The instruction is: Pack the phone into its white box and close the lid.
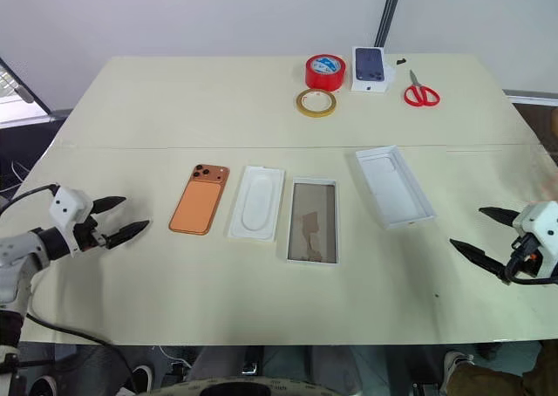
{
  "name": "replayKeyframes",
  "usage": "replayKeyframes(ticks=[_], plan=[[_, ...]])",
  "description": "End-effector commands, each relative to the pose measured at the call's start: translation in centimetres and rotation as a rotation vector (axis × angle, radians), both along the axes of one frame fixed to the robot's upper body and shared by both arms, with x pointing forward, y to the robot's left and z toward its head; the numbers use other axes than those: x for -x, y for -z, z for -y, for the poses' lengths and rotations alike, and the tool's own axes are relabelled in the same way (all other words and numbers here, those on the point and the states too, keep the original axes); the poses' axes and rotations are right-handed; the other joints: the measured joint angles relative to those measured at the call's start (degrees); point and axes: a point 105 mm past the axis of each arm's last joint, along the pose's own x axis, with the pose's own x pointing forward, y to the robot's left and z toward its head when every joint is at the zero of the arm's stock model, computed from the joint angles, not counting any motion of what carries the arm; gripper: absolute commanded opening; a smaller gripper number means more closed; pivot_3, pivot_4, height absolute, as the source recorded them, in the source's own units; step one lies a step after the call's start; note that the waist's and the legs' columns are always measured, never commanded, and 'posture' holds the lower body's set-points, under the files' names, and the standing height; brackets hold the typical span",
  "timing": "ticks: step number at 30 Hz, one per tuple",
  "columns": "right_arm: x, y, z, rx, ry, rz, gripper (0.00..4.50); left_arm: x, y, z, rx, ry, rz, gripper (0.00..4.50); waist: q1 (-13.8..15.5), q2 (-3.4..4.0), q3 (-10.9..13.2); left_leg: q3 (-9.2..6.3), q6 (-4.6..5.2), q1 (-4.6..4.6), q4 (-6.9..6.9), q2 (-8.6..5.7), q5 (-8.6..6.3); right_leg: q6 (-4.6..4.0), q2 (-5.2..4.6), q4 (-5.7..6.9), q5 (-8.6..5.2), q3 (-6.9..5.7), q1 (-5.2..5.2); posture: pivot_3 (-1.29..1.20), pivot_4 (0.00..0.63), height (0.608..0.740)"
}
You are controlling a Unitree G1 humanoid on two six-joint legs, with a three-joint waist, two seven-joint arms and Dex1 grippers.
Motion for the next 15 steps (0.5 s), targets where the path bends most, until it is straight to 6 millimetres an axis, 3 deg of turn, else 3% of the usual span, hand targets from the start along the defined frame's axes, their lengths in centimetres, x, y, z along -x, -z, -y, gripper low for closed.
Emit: replayKeyframes(ticks=[1, 7, 15], plan=[[-0.3, -1.5, 0.0, 0.023, -0.01, 0.046, 4.45, -0.1, -2.1, 0.0, -0.034, 0.035, 0.082, 4.5, 0.04, 0.0, 0.0, 0.0, 0.0, 0.0, 0.0, 0.0, 0.0, 0.0, 0.0, 0.0, 0.0, 0.0, 0.0, 0.0, 0.15, 0.74], [-0.9, -1.7, -0.6, 0.02, -0.026, 0.051, 4.45, -0.5, -2.2, 0.8, -0.108, 0.07, 0.089, 4.5, 0.0, 0.01, 0.0, 0.0, 0.0, 0.0, -0.01, 0.0, 0.0, 0.0, 0.0, 0.0, 0.0, 0.0, -0.01, 0.0, 0.15, 0.74], [-1.2, -1.8, -1.3, 0.016, -0.041, 0.058, 4.45, -0.1, -3.1, 1.8, -0.024, 0.148, 0.121, 4.5, 0.04, 0.01, 0.0, 0.0, 0.0, -0.02, -0.01, 0.0, 0.0, 0.0, 0.0, -0.01, 0.0, 0.0, -0.02, 0.0, 0.15, 0.74]])
